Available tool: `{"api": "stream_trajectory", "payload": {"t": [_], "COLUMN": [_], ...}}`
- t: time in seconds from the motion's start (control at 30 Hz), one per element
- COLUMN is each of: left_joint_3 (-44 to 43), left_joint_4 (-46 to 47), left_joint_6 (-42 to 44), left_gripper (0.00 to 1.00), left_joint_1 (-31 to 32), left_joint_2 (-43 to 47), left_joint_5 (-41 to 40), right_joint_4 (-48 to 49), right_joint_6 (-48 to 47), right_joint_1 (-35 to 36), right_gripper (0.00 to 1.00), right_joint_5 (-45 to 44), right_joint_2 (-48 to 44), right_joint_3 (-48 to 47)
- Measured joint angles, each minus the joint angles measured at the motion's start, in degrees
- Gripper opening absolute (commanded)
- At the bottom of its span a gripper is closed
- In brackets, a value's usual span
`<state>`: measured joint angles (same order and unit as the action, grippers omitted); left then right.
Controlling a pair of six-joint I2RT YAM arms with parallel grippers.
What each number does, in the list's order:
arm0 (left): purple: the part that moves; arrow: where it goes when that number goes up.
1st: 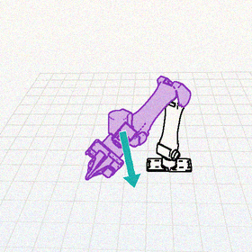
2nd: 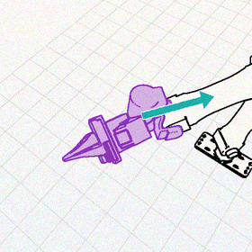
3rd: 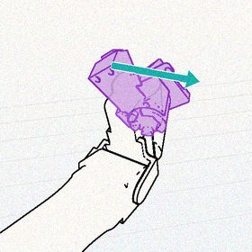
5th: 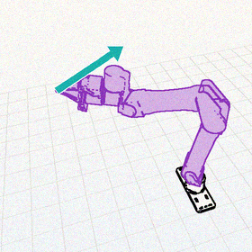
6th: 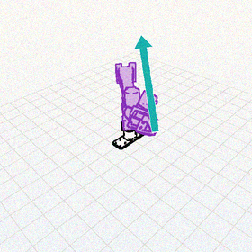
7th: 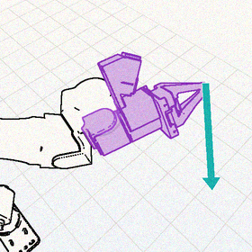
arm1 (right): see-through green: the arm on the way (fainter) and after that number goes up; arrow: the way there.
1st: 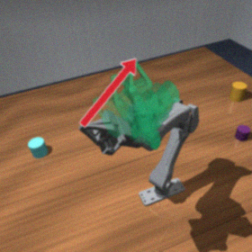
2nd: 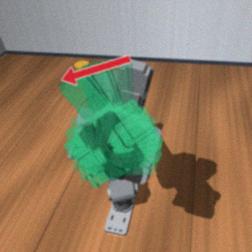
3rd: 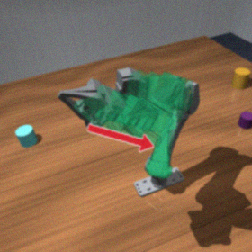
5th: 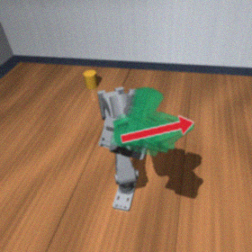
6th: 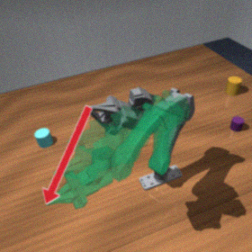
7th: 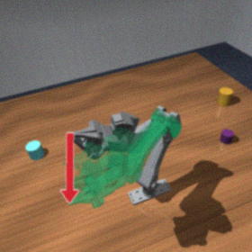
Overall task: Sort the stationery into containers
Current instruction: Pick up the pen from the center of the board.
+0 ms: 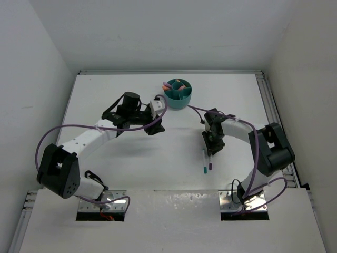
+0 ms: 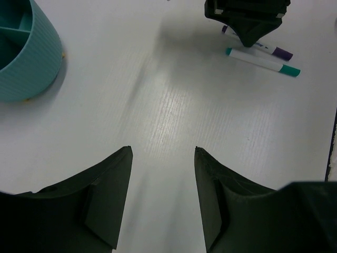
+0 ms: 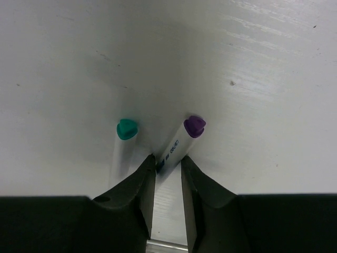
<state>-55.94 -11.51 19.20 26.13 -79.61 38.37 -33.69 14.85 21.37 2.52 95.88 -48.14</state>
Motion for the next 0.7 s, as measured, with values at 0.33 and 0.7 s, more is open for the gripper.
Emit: {"api": "stream_trajectory", "payload": {"t": [0.33, 0.7], "left_joint_3": [-0.02, -8.35], "left_joint_4": [2.1, -2.58], "left_joint_6": [0.0, 15.78], "left_gripper": [0.57, 0.54], "left_joint_1": [-0.74, 2.12], "left_joint_2": [0.0, -6.95], "left_joint_5": [1.75, 8.33], "right_joint_4": [-2.38, -6.12], "right_joint_6": [-0.92, -5.01], "right_joint_1": [-1.81, -12.02], "right_gripper": [0.0, 0.0], "right_joint_5": [-0.22, 14.12], "right_joint_2": [2.67, 10.56], "right_joint_3": [-3.13, -25.29]}}
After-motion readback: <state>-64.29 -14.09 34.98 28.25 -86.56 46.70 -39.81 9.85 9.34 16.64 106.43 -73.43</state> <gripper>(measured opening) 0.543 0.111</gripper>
